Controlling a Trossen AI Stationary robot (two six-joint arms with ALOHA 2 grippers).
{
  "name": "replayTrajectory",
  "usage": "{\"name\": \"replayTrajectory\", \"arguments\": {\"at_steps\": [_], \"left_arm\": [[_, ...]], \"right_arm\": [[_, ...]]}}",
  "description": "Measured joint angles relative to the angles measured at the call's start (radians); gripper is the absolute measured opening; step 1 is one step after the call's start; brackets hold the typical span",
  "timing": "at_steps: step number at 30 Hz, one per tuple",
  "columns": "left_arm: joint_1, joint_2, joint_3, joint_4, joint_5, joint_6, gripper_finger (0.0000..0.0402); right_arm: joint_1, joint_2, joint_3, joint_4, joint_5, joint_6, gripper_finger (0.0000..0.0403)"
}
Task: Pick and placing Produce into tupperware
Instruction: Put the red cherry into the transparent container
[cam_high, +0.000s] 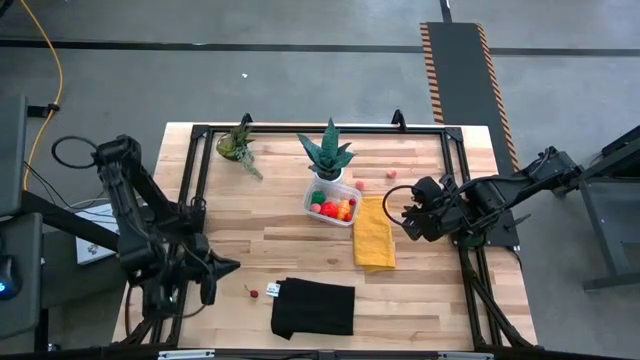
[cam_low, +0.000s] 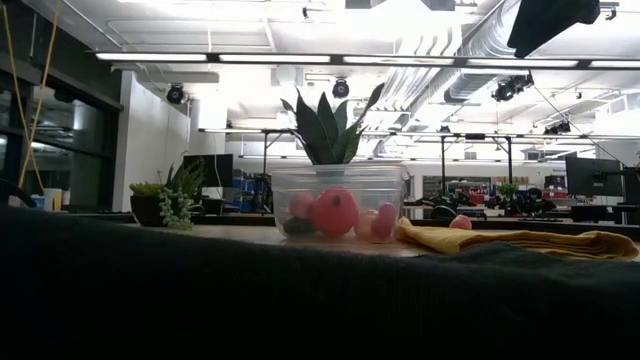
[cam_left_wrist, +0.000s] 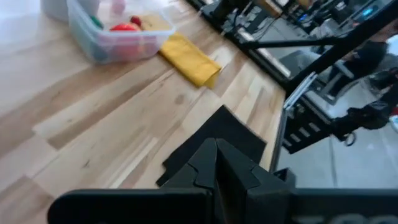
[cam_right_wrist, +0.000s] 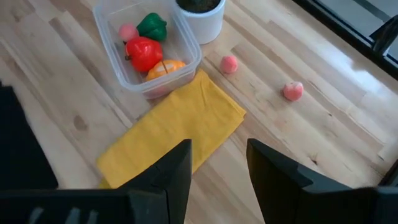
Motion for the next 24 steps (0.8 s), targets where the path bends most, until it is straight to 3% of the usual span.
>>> {"name": "replayTrajectory", "arguments": {"at_steps": [12,24], "left_arm": [[-0.001,0.21,0.0,0.006,0.055,-0.269,0.0],[-0.001,0.256,0.0,-0.032,0.314,-0.319,0.0]], "right_arm": [[-0.009,0.0,0.0,0.007,-0.061,-0.11,0.0146],[-0.009,0.0,0.0,0.029,-0.069,-0.085,0.0146]]}}
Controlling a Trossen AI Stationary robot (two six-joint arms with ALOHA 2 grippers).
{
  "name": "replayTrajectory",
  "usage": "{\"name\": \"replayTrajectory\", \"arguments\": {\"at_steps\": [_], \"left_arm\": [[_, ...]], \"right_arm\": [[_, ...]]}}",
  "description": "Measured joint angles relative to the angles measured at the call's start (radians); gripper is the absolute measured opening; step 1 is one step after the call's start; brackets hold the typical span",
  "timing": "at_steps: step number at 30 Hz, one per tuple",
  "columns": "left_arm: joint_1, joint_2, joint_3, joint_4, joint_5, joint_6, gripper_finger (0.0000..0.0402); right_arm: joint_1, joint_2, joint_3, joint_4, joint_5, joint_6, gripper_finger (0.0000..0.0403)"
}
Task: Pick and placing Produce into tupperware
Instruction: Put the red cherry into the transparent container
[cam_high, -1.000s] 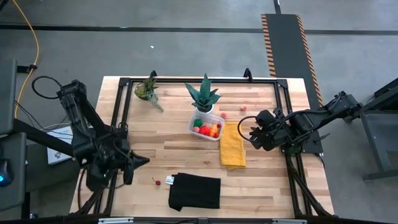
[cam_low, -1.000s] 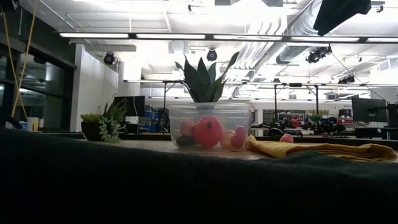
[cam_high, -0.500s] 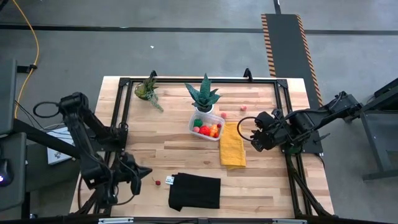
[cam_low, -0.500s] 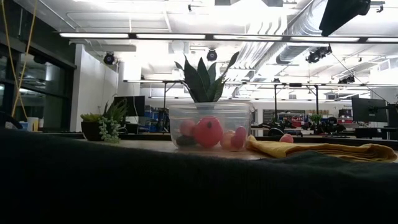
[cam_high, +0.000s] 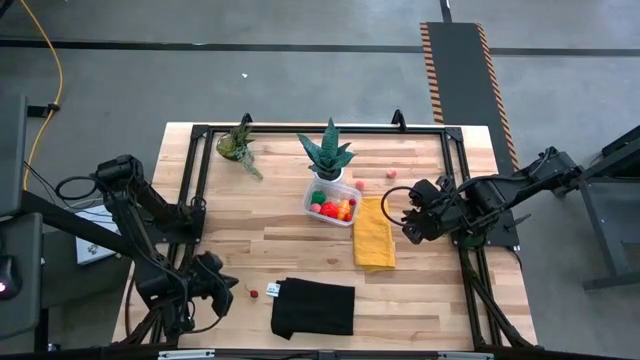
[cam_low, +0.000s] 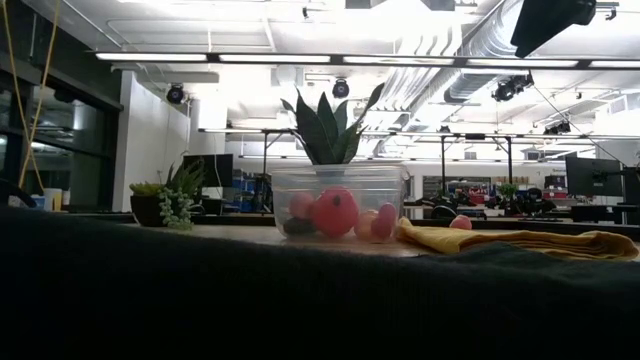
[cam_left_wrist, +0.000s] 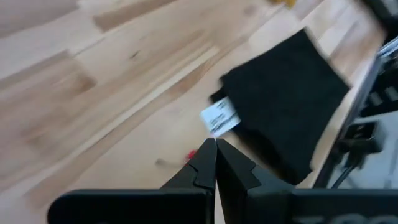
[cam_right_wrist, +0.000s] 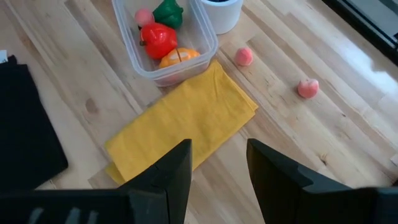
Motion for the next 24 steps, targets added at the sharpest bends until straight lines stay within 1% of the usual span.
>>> {"name": "replayTrajectory", "arguments": {"at_steps": [4,11,14,19,24], "left_arm": [[-0.001,0.0,0.0,-0.011,0.101,-0.01,0.0],[-0.007,0.003,0.0,0.003,0.148,-0.036,0.0],[-0.03,0.029,0.0,0.03,0.152,-0.059,0.0],[-0.073,0.116,0.001,0.097,0.137,-0.122,0.0],[-0.081,0.191,0.018,0.122,0.122,-0.139,0.0]], "right_arm": [[0.0,0.0,0.0,0.004,-0.01,0.01,0.0146],[0.0,0.0,0.0,0.005,-0.015,0.044,0.0146],[0.0,0.0,0.0,0.005,-0.015,0.046,0.0146],[0.0,0.0,0.0,0.005,-0.013,0.063,0.0146],[-0.001,0.0,0.0,0.005,-0.01,0.069,0.0146]]}}
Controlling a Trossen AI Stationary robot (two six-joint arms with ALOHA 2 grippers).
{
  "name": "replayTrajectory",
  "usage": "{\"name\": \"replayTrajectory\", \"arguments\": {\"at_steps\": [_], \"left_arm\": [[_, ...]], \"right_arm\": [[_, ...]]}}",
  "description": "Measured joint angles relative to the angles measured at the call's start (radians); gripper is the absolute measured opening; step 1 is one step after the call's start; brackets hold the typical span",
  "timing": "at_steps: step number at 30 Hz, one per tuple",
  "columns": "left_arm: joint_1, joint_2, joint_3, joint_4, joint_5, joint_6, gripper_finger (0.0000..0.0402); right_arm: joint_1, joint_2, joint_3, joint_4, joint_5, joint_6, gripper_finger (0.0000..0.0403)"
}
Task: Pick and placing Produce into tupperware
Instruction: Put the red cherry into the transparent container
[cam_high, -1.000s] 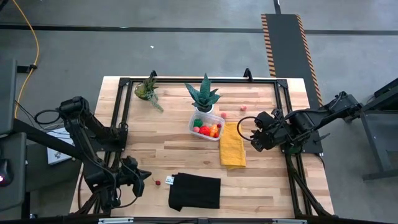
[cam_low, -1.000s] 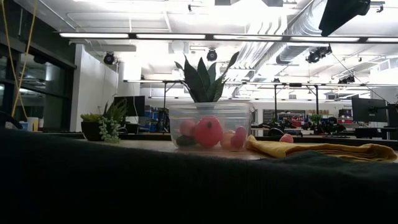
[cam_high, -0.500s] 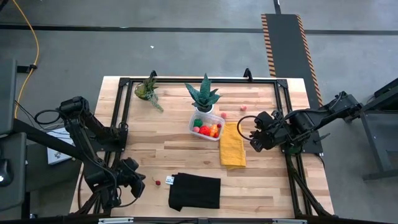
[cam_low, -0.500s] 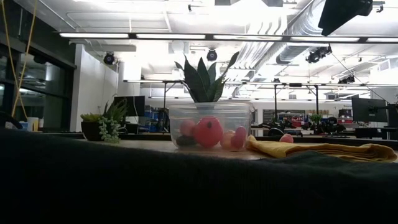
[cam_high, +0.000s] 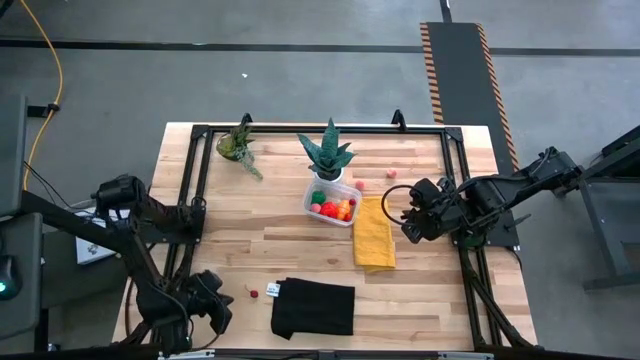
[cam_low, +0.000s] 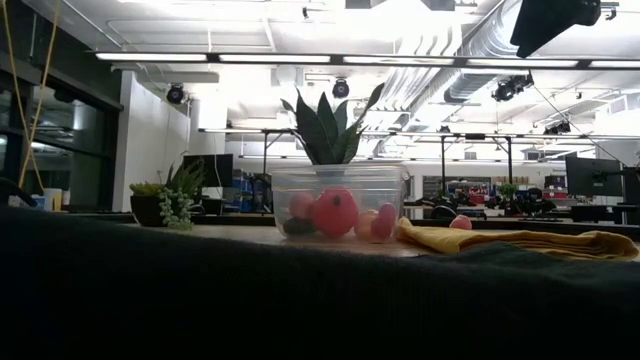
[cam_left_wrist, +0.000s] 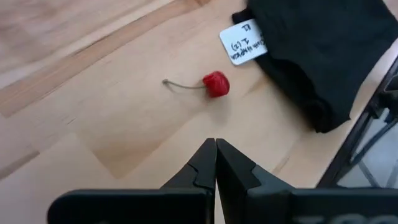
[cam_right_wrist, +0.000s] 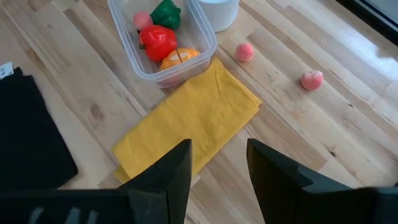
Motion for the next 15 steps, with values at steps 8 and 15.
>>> {"name": "replayTrajectory", "arguments": {"at_steps": [8,15], "left_arm": [[0.004,0.087,0.014,0.004,-0.14,0.0,0.0],[0.003,0.113,0.014,0.021,-0.069,0.008,0.0]], "right_arm": [[0.0,0.0,0.0,0.0,0.001,0.017,0.0146],[0.0,0.0,0.0,0.0,-0.006,0.019,0.0146]]}}
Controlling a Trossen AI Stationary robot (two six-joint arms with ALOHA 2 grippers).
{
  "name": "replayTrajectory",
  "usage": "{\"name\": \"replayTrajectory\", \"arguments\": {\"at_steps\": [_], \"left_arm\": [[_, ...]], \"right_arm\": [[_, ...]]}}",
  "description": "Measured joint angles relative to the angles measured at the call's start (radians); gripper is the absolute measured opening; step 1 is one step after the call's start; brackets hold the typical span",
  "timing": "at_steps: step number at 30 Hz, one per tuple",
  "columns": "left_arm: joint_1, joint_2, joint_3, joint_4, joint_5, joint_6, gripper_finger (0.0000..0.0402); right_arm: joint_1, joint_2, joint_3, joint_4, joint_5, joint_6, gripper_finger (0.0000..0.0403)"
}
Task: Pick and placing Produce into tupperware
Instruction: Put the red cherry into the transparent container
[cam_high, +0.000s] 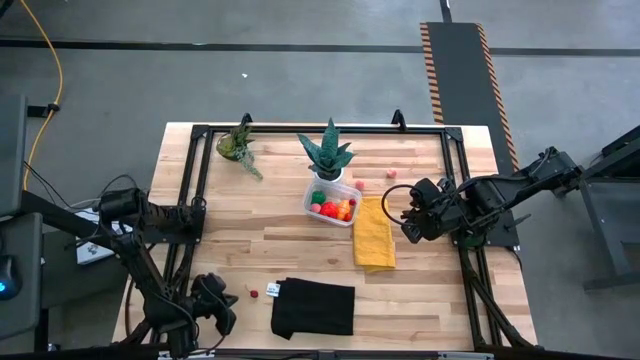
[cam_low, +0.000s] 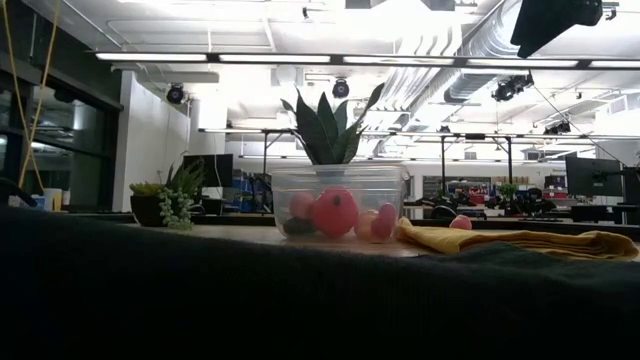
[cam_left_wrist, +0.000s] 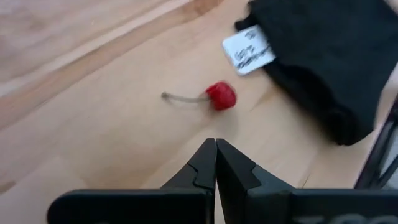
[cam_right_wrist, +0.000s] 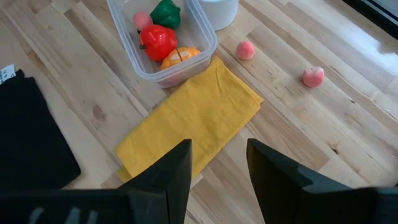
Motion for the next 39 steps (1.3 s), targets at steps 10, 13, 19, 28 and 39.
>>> {"name": "replayTrajectory", "arguments": {"at_steps": [10,13,19,28,39], "left_arm": [[0.001,0.002,0.0,0.043,0.024,0.102,0.0001],[0.001,0.002,0.0,0.085,0.008,0.214,0.0001],[0.001,0.002,0.0,0.096,-0.02,0.341,0.0006],[0.001,0.002,0.0,0.063,-0.029,0.505,0.0098],[0.076,0.001,0.0,0.034,0.034,0.874,0.0166]], "right_arm": [[0.0,0.0,0.0,0.0,0.0,0.0,0.0146],[0.0,0.0,0.0,0.0,0.001,0.0,0.0146],[0.0,0.0,0.0,0.0,0.001,0.001,0.0146],[0.0,0.0,0.0,0.0,0.009,0.009,0.0146],[0.0,0.0,0.0,0.0,0.017,0.029,0.0146]]}}
